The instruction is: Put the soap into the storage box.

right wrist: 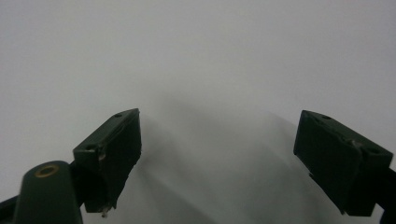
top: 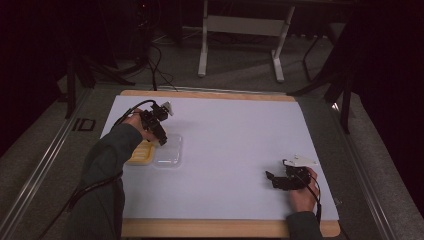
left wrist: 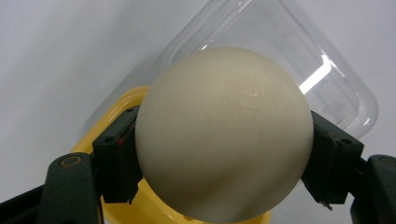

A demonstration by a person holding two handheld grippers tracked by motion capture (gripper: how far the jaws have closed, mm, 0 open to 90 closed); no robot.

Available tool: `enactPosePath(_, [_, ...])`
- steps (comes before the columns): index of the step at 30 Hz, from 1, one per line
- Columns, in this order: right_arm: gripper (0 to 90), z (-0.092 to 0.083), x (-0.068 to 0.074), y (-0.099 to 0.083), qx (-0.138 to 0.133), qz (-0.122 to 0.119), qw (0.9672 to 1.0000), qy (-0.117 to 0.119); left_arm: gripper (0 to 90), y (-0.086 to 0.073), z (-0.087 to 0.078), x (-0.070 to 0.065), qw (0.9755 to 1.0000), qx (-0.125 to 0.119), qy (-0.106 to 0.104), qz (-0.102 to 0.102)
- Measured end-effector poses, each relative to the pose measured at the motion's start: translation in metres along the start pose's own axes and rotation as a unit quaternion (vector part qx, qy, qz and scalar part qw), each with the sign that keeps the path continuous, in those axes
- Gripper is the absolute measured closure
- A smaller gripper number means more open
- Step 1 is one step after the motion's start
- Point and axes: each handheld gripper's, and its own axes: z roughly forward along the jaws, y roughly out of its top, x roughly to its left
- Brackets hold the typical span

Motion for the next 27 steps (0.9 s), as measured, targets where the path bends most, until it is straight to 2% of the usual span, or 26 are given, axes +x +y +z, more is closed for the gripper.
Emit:
enactPosePath(8, [14.7, 0.0, 0.0, 0.0, 0.0, 0.0, 1.0, 0.0, 25.6, -0.005, -0.001, 0.006, 0.9999, -0.001, -0.003, -0.015])
enactPosePath(19, [14.7, 0.0, 0.0, 0.0, 0.0, 0.0, 1.0, 0.0, 25.6, -0.011, -0.003, 0.01, 0.9998, -0.001, 0.001, -0.022])
enactPosePath(27, [14.7, 0.0, 0.0, 0.0, -0.001, -0.001, 1.0, -0.001, 25.6, -0.016, -0.006, 0.015, 0.9995, -0.006, -0.005, -0.032])
